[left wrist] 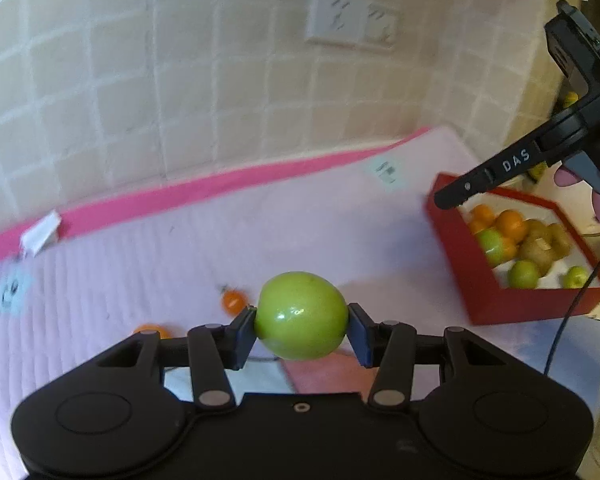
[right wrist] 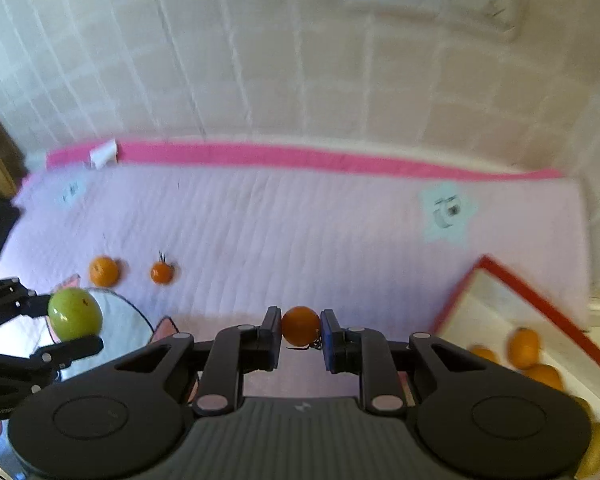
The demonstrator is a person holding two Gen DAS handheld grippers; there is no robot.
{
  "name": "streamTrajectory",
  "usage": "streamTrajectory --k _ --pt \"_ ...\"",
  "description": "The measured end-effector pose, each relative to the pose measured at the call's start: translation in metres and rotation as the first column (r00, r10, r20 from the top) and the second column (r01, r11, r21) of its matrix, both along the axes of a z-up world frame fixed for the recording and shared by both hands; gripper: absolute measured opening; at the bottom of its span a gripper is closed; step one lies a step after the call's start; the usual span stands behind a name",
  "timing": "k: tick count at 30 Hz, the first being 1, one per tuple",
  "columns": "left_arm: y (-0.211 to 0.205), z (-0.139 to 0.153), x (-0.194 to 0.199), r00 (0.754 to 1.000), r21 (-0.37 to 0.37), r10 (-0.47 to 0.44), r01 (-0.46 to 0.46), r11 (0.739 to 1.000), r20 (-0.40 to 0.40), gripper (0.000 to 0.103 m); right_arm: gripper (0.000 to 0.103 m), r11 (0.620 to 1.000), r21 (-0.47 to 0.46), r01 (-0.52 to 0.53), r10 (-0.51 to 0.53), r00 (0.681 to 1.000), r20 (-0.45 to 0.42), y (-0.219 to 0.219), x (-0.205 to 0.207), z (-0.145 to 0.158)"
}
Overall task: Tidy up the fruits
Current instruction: 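Carry the green apple and cherry tomato over the red box with both tools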
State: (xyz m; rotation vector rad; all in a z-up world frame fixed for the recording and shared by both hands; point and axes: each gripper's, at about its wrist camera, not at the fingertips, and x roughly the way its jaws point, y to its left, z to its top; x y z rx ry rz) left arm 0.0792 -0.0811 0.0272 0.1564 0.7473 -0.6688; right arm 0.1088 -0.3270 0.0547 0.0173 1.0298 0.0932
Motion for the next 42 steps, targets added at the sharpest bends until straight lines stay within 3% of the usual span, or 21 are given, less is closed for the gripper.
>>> streamTrajectory --k 8,14,17,21,25,29,32,42 --pt "-0.067 0.054 -0.025 0.977 -0.058 -0.149 0.16 0.985 0.155 0.058 0.022 0.979 0.007 0.203 -0.201 0.963 0.182 -0.076 -0.081 0.07" --pt "-0.141 0.071 -0.037 0.939 -0.13 -0.298 0.321 0.938 0.169 0.058 0.022 0.941 0.008 0.338 -0.333 0.925 0.182 -0.136 -0.137 0.076" --pt "-0.18 0.059 -0.033 0.929 -0.137 -0.356 0.367 0.92 0.1 0.058 0.022 0.935 0.012 0.354 -0.353 0.928 0.122 -0.161 -0.148 0.056" --pt "-0.225 0.027 -0.028 0.92 -0.105 -0.391 0.387 0.916 -0.021 0.058 0.022 0.941 0.028 0.337 -0.338 0.941 0.018 -0.185 -0.143 0.019" --pt "-0.245 -0.01 -0.018 0.894 -0.112 -0.411 0.397 0.911 -0.178 0.058 0.022 0.947 0.048 0.318 -0.314 0.946 -0.085 -0.193 -0.132 -0.028" --pt "-0.256 -0.027 -0.013 0.892 -0.04 -0.391 0.393 0.919 -0.225 0.058 0.022 0.953 0.073 0.293 -0.279 0.947 -0.161 -0.193 -0.125 -0.064" --pt "-0.263 -0.036 -0.01 0.873 -0.02 -0.4 0.411 0.911 -0.278 0.058 0.022 0.954 0.068 0.293 -0.276 0.942 -0.189 -0.191 -0.123 -0.08" --pt "-0.281 -0.055 -0.004 0.869 0.072 -0.359 0.405 0.912 -0.339 0.058 0.022 0.952 0.056 0.3 -0.281 0.932 -0.23 -0.198 -0.119 -0.1"
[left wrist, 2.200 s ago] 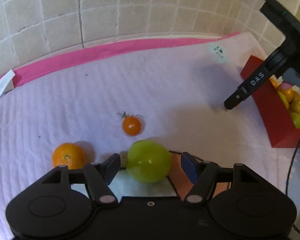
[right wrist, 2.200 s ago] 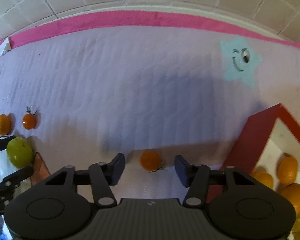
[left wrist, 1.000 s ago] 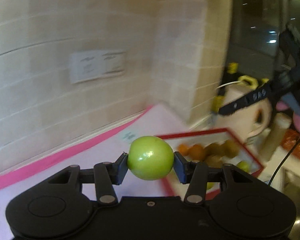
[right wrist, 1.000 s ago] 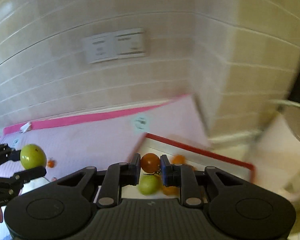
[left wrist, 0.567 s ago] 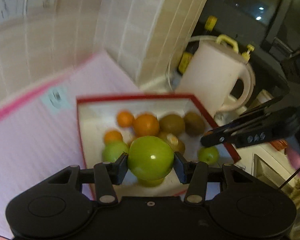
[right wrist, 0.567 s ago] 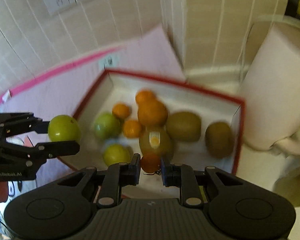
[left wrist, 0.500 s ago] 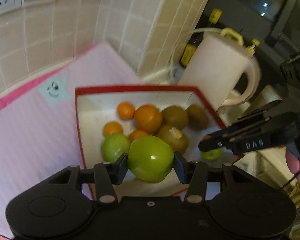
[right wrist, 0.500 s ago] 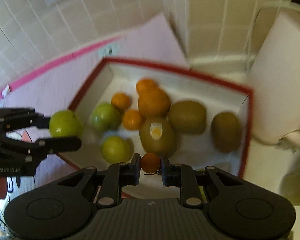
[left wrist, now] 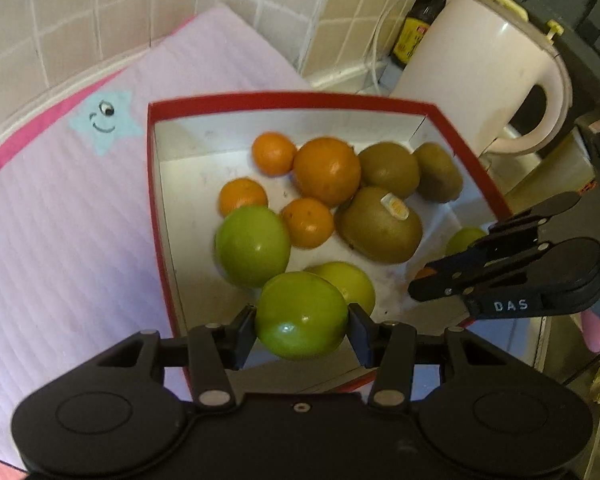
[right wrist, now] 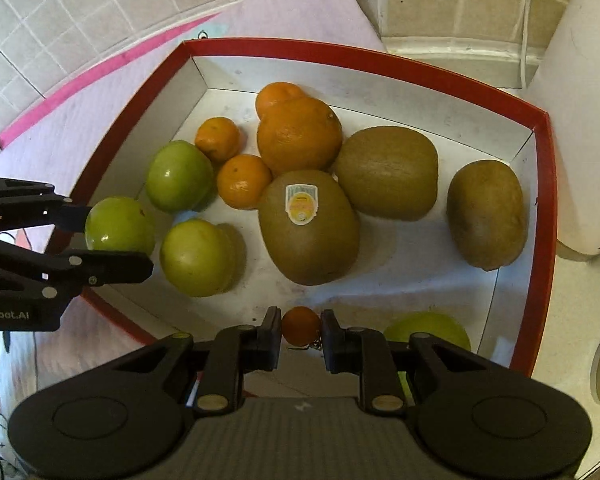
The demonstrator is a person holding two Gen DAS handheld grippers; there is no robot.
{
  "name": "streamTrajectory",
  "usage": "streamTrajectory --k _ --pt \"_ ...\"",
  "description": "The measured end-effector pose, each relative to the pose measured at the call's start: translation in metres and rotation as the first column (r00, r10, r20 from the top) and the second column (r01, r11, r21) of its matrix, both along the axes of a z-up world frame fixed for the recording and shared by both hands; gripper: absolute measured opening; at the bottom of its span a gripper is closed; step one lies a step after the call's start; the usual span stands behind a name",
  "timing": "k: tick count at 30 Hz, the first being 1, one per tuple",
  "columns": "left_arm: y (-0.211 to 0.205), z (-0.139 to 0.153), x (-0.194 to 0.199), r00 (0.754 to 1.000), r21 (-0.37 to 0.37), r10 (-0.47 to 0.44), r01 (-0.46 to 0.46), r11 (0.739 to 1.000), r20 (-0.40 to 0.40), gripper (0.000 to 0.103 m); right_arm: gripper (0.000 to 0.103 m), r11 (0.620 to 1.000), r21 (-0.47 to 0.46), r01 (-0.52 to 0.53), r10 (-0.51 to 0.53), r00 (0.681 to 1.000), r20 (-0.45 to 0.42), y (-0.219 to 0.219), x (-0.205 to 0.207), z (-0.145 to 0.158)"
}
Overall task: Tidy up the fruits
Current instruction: 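Carry the green apple and cherry tomato over the red box with both tools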
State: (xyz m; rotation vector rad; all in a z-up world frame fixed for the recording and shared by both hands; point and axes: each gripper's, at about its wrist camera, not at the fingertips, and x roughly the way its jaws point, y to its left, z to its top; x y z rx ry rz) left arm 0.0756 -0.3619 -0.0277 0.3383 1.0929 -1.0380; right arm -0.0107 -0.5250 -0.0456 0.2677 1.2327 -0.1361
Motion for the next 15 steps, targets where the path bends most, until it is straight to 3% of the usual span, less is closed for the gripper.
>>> streamTrajectory --k 10,15 --pt "-0.009 -0.001 -0.01 0.996 0.066 -0.023 0.018 0.998 0.081 0.058 0.023 1.0 0.001 -0.003 0.003 1.0 -0.02 0.002 0.008 -0.007" --pt "-0.012 -0.001 -0.009 0.997 0.077 -0.037 0.032 0.997 0.068 0.058 0.023 1.0 -0.002 -0.001 0.001 1.0 -0.015 0.001 0.006 -0.006"
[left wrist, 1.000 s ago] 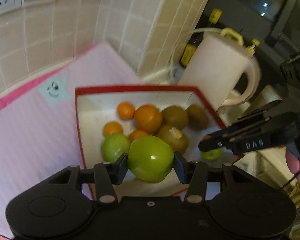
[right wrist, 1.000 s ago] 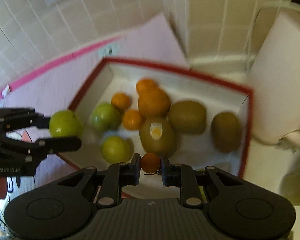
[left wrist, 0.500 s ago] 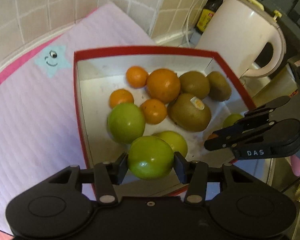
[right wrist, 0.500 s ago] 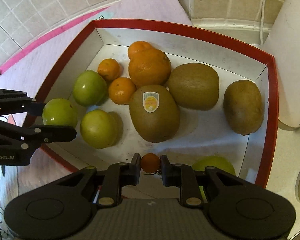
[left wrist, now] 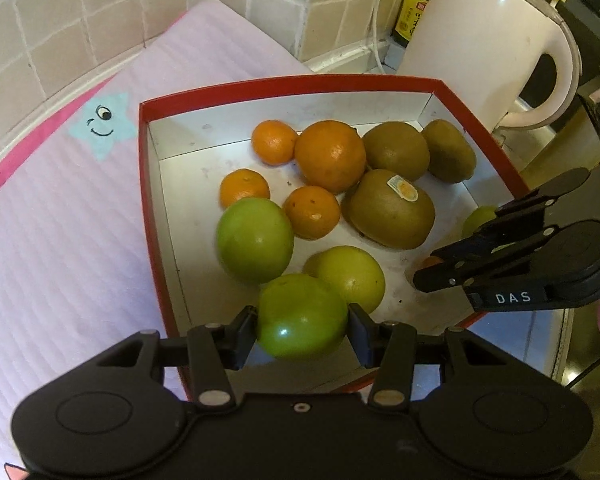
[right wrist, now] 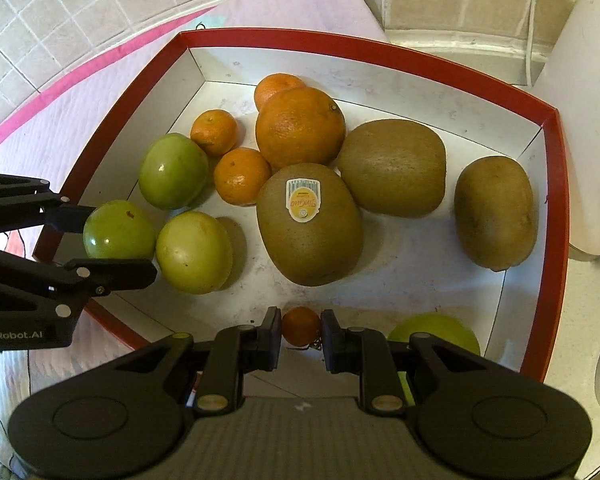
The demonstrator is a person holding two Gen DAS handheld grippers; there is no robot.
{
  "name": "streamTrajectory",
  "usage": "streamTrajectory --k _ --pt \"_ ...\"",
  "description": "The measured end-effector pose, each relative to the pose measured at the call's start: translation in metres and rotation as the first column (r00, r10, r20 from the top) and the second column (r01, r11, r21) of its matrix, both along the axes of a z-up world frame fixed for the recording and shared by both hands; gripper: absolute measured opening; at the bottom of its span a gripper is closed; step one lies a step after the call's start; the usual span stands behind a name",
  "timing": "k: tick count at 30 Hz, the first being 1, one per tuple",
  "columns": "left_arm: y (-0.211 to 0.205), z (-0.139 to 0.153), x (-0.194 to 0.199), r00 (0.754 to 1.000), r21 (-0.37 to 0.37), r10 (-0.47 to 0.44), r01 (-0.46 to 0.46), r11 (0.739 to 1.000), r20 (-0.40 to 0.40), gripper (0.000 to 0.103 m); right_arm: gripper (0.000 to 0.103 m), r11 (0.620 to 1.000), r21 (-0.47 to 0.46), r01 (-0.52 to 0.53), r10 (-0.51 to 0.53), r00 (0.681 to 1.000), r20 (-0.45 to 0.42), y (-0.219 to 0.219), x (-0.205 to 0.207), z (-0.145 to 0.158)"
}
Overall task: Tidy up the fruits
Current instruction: 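Carry the green apple and cherry tomato over the red box with both tools, then open both tools to drop the apple and tomato into the box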
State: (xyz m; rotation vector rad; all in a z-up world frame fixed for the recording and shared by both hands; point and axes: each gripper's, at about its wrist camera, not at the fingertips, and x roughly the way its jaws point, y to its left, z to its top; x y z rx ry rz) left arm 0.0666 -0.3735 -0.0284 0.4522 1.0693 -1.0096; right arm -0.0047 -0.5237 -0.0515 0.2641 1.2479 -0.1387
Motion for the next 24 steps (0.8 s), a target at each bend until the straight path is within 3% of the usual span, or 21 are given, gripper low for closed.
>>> streamTrajectory --k 4,8,12,18,21,23,24 --pt "-0.008 -0.003 -0.005 0.999 0.047 -0.033 0.031 0.998 0.037 0.058 0.024 0.996 -0.088 -0.003 0.003 1.0 -0.001 0.005 -0.001 0.001" --pt "-0.013 -0.006 -0.006 0.998 0.068 -0.056 0.054 0.996 0.035 0.058 0.025 0.999 -0.037 0.001 0.0 1.0 0.015 0.0 -0.003 0.004" --pt "-0.016 -0.003 -0.008 0.997 0.066 -0.058 0.055 0.996 0.044 0.058 0.025 0.999 -0.053 0.004 -0.003 1.0 0.029 -0.001 -0.007 0.013" --pt "0.016 0.038 -0.009 0.996 -0.068 -0.028 0.034 0.997 0.084 0.073 0.036 0.995 -0.092 0.032 -0.024 0.996 0.086 -0.003 -0.023 0.048" --pt "0.051 0.07 -0.01 0.99 -0.156 0.012 0.01 0.988 0.141 0.078 0.054 0.986 -0.153 0.059 -0.034 0.986 0.162 0.007 -0.03 0.083" --pt "0.079 0.089 -0.008 0.981 -0.199 0.06 -0.023 0.98 0.182 0.079 0.071 0.977 -0.196 0.084 -0.039 0.974 0.224 0.016 -0.034 0.109" --pt "0.093 0.097 -0.006 0.976 -0.215 0.087 -0.043 0.976 0.198 0.079 0.072 0.972 -0.215 0.094 -0.038 0.968 0.25 0.02 -0.035 0.121"
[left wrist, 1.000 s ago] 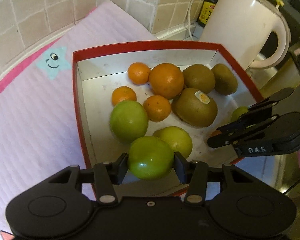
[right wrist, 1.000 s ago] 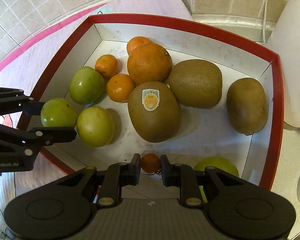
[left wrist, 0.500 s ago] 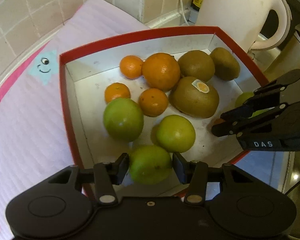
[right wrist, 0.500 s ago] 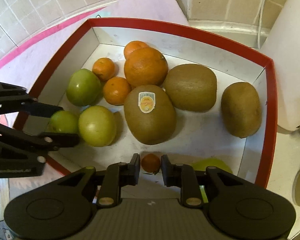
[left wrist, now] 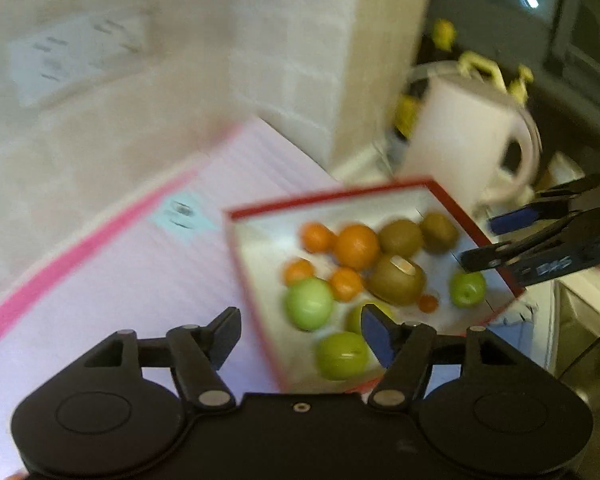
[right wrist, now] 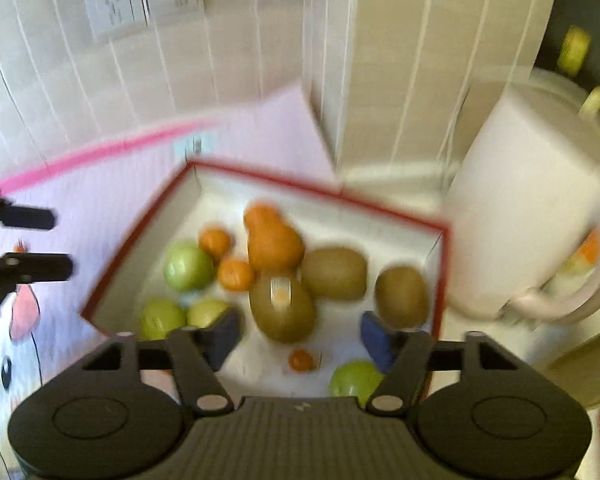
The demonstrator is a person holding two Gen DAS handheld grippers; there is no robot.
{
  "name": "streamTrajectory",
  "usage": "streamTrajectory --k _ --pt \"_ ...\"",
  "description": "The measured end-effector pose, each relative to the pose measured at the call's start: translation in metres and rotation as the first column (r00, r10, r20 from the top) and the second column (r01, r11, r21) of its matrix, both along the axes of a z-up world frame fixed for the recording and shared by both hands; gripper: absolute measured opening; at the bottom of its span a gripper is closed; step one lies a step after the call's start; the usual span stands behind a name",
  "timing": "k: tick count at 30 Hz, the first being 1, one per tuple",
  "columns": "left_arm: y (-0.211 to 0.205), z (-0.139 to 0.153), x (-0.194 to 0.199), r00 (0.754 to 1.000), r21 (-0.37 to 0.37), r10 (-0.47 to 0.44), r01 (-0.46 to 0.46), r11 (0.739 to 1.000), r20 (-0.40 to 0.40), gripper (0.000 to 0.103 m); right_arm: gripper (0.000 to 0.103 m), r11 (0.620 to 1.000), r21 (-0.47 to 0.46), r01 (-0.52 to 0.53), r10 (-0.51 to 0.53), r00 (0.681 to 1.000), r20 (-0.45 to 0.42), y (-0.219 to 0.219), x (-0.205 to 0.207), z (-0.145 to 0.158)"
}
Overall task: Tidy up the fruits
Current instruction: 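Open both tools to drop the apple and tomato into the box, then return both tools to the remaining fruit on the mat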
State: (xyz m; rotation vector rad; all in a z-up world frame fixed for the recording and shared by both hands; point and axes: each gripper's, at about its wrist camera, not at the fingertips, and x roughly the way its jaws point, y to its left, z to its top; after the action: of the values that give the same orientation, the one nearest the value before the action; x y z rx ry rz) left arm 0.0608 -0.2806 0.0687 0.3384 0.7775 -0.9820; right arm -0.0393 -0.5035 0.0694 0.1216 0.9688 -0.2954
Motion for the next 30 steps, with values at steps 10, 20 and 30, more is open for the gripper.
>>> streamTrajectory --k 10,20,30 --pt "0.181 0.095 0.034 0.914 -0.227 0.387 -0.354 0.907 0.123 0.08 0.1 0.99 0.134 -0.05 0.006 0.951 0.31 0.059 0.026 0.105" --pt "0.315 0.105 0.046 0.778 -0.257 0.617 -0.577 0.775 0.117 0.081 0.1 0.97 0.167 -0.174 0.106 0.93 0.353 0.163 0.111 0.111" --pt "0.328 -0.01 0.074 0.81 0.009 0.58 -0.583 0.812 0.091 0.081 0.085 0.905 -0.068 -0.42 0.426 0.893 0.144 0.298 0.182 0.025"
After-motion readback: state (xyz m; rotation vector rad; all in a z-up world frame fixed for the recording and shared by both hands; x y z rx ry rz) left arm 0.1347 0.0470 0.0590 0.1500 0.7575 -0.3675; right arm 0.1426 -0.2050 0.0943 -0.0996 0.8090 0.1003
